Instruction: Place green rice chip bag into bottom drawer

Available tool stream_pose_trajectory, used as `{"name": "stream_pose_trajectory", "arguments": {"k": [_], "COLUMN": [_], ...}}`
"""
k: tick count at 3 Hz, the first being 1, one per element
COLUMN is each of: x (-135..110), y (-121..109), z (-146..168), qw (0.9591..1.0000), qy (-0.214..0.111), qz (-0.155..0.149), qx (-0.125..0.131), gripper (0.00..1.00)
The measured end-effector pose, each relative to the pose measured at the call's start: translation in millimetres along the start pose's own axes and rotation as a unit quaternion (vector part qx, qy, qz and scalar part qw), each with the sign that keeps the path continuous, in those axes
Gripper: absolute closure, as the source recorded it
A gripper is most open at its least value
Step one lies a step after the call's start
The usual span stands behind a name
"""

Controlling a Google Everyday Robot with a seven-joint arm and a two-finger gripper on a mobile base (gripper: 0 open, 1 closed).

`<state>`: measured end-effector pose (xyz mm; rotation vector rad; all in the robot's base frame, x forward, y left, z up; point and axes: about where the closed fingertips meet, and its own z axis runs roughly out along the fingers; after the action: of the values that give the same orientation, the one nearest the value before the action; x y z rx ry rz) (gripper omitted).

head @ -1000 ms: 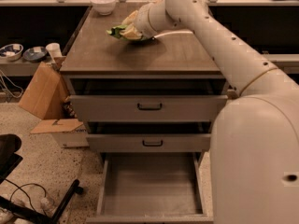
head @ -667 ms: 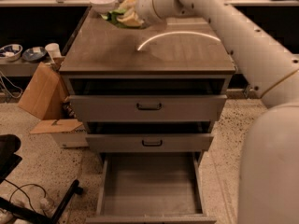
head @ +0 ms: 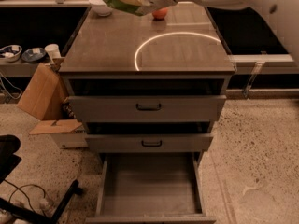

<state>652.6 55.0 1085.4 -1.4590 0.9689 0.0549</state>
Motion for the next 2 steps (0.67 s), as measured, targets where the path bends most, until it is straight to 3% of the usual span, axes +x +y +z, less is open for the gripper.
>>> {"name": "stream_pose_trajectory", "arguments": {"k": [1,2], "x": [-73.4,-91.1], "y": [18.1,94.0], "z": [-23.2,-26.5], "qw": [0.9976,0.9953], "qy": [-0.037,-0.065], "qz": [-0.016,0.050], "qx": [0.056,0.051], "gripper": [1.00,1.00]}}
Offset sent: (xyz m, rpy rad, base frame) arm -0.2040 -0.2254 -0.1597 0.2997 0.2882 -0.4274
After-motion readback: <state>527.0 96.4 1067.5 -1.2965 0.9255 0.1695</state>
